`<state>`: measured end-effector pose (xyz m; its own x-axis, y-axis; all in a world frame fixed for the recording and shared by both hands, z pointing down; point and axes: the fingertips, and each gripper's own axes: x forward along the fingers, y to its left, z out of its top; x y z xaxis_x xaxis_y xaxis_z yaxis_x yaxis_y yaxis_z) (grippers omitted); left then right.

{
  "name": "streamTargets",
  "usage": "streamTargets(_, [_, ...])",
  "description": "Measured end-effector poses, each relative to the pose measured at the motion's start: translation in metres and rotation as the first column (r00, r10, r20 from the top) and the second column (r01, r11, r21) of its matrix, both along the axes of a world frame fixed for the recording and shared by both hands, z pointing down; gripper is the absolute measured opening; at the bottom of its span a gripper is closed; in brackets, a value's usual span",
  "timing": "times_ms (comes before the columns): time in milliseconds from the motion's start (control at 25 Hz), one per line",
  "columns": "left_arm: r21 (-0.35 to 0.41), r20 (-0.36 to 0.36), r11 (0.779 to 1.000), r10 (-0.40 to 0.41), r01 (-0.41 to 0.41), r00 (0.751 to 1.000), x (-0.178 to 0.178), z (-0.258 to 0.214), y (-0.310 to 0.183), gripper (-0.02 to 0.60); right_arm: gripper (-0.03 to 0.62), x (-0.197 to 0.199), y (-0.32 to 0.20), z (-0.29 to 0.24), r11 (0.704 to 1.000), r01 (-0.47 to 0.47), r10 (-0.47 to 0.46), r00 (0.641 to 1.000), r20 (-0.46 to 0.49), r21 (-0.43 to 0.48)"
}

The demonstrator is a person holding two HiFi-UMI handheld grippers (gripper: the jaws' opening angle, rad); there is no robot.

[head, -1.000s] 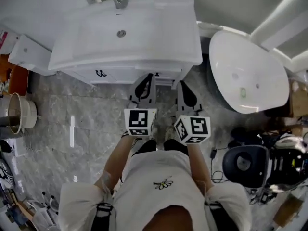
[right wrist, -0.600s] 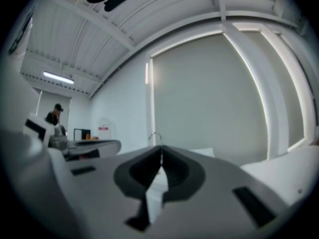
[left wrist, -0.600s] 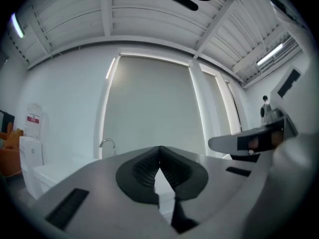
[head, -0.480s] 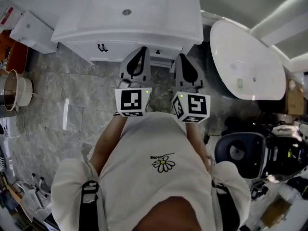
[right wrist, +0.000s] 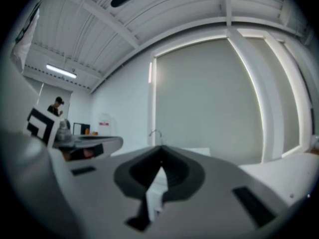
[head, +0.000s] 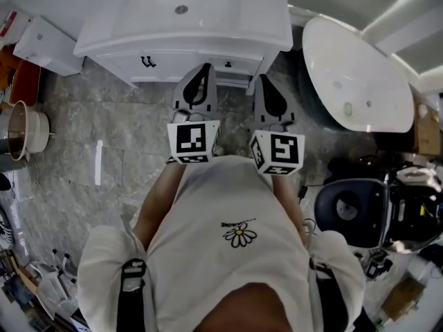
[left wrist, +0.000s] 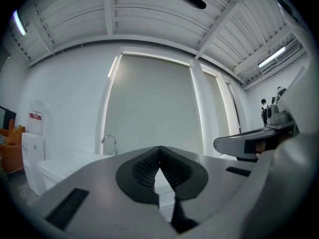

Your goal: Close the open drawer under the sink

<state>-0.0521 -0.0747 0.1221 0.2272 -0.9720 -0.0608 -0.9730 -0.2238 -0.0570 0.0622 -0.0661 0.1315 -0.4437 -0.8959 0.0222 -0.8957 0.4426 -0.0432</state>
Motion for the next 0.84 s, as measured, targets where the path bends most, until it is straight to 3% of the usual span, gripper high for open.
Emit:
streamTargets(480, [-0.005,-0.001,0.999,0.044,-0.044,0.999,0.010,0.002,0.024,0.021,0.029,-0.002,0.031,-0.001,1.000,0.006,-0.006,1.000,-0.025,0.000])
streamTargets(840, [0.001,-0.001,0.998,0.060,-0.060,0.998,0.003,0.005,0.011,0.021,0.029,-0.015,0.016,0.005,1.000,0.017,-0.017,0.999,-0.028,-0.004])
